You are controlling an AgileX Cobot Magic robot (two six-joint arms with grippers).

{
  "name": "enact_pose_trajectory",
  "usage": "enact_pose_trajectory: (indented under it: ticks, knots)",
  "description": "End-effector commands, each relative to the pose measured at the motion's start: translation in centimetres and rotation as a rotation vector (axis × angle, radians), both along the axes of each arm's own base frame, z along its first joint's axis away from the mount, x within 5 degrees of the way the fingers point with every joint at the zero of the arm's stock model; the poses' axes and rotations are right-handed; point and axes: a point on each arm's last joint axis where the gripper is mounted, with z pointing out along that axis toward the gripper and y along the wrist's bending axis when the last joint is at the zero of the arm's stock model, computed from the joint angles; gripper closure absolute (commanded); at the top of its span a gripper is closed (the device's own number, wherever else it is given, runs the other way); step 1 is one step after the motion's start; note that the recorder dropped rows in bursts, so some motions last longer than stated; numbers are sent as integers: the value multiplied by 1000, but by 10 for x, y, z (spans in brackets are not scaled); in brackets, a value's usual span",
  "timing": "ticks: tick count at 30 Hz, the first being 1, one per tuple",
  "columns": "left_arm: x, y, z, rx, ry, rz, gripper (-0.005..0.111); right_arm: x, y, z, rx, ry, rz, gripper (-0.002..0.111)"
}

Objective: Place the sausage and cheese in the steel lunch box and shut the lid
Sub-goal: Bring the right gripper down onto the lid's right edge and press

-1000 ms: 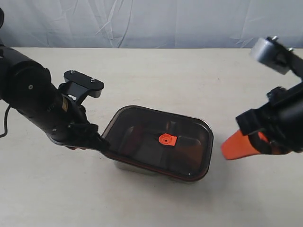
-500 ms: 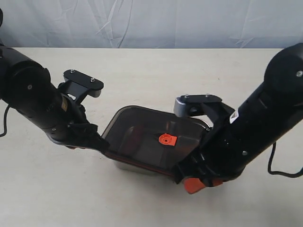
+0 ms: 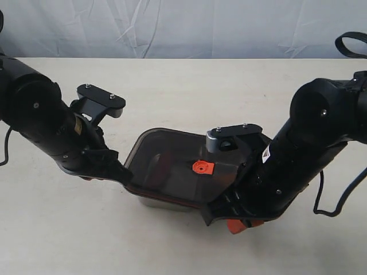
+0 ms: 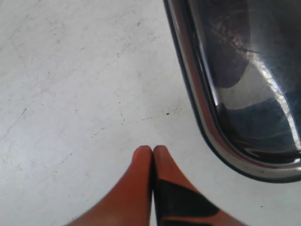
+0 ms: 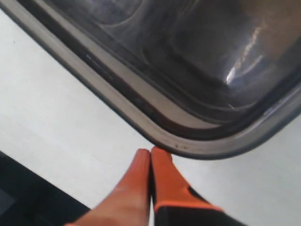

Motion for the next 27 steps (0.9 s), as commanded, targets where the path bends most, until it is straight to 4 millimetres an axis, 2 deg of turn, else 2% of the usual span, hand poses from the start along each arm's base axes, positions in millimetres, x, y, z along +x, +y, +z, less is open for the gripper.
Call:
enact_pose_trajectory:
  ticks: [1,15,27]
  knots:
    - [-1,-3,3,-10,-15,-10,107,3,0,0,-4,-34,-6,109]
    - [-1,-5,4,-41,-12,7,107,8,2,3,5,-74,-18,109]
    - [1,-7,5,-66,-30,10,107,11,-6,1,-83,-103,-35,109]
